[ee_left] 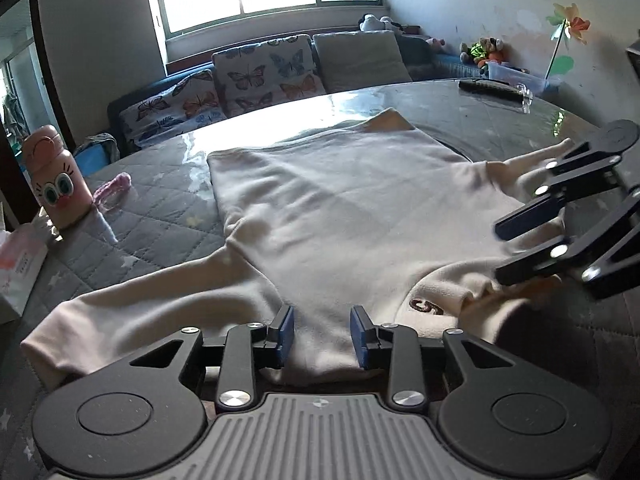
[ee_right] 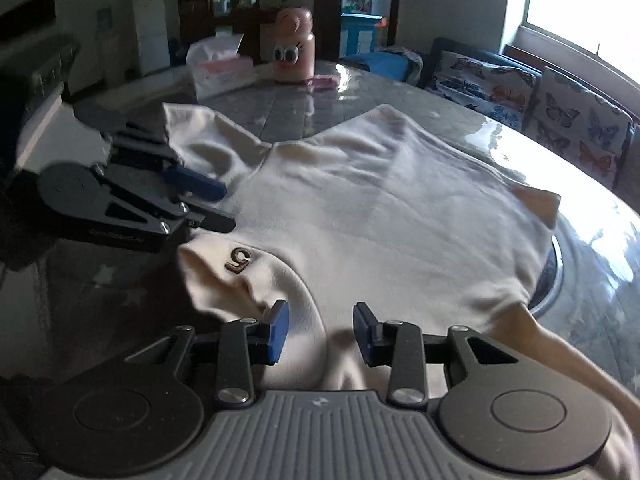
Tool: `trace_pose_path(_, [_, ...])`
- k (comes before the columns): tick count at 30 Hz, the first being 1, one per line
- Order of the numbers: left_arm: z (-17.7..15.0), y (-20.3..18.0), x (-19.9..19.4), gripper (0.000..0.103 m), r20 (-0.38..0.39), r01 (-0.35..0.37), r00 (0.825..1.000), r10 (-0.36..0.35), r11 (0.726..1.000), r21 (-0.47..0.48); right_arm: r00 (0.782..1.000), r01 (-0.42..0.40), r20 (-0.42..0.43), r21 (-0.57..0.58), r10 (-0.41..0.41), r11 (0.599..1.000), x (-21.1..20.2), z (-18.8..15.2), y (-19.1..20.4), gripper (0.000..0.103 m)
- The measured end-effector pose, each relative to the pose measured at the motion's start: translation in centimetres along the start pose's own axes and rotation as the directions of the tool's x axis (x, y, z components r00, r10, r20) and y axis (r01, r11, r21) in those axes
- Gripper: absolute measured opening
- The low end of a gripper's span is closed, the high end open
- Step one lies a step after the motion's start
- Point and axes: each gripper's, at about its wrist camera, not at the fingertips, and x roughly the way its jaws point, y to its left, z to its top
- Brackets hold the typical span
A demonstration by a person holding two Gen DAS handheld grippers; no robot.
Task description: Fold clothes
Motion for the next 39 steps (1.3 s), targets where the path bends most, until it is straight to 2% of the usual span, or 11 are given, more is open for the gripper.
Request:
trace_pose_path(5, [1.5,-0.4,-0.5,0.056,0.049,0.013,0.999,-0.012,1.0,-0.011,0.998,0.046,0.04,0.137,-0.052,0.99,-3.1,-1.7,-2.7,0.044])
trace_pose_path(9, [2.4,-1.8,0.0,0.07,0.063,0.043,0.997,-0.042,0.999,-0.016,0.986,0.143,0.04,0.265,-0.159,0.953,-5.2,-4.1,-5.7,0.049])
trace_pose_path(14, [3.1,-4.1,0.7,0.084,0.064,0.087,0.994,-0.087,0.996,0.004,0.954,0.264,0.011,0.447,-0.301,0.854,-7.9,-8.1,-9.8,0.05])
trace_pose_path(22, [4.1,-7.0,1.7,0.094,0.052,0.118,0.991,-0.121,0.991,0.054,0.867,0.409,-0.03,0.614,-0.498,0.675,-11.1,-12.3,-15.1,0.05])
trace_pose_path(26, [4.4,-8.1,2.2,0.094,0.044,0.127,0.99,-0.131,0.989,0.081,0.846,0.432,-0.047,0.644,-0.532,0.631,-11.3,-13.2,-17.3,0.046])
trace_pose_path(31, [4.7,-9.2,2.4,0.092,0.044,0.145,0.988,-0.15,0.984,0.108,0.849,0.431,-0.071,0.664,-0.523,0.611,-10.3,-13.8,-18.6,0.036])
trace_pose_path(33, [4.9,-9.6,2.7,0.086,0.041,0.157,0.986,-0.162,0.98,0.119,0.849,0.434,-0.077,0.668,-0.524,0.605,-10.0,-14.0,-18.8,0.031])
trace_pose_path(35, [5.1,-10.0,3.0,0.078,0.036,0.167,0.984,-0.172,0.977,0.13,0.846,0.443,-0.082,0.658,-0.526,0.609,-9.8,-13.9,-18.8,0.015])
trace_pose_path(36, [5.2,-10.2,3.2,0.074,0.032,0.171,0.984,-0.177,0.976,0.135,0.844,0.448,-0.086,0.654,-0.529,0.61,-9.9,-13.8,-18.8,0.014])
trace_pose_path(38, [5.4,-10.5,3.6,0.055,0.024,0.183,0.982,-0.188,0.973,0.141,0.839,0.457,-0.086,0.645,-0.537,0.612,-10.1,-13.5,-18.7,0.006])
trace_pose_path(39, [5.4,-10.7,3.8,0.051,0.018,0.193,0.98,-0.197,0.971,0.144,0.836,0.461,-0.083,0.641,-0.542,0.614,-10.2,-13.3,-18.7,0.005])
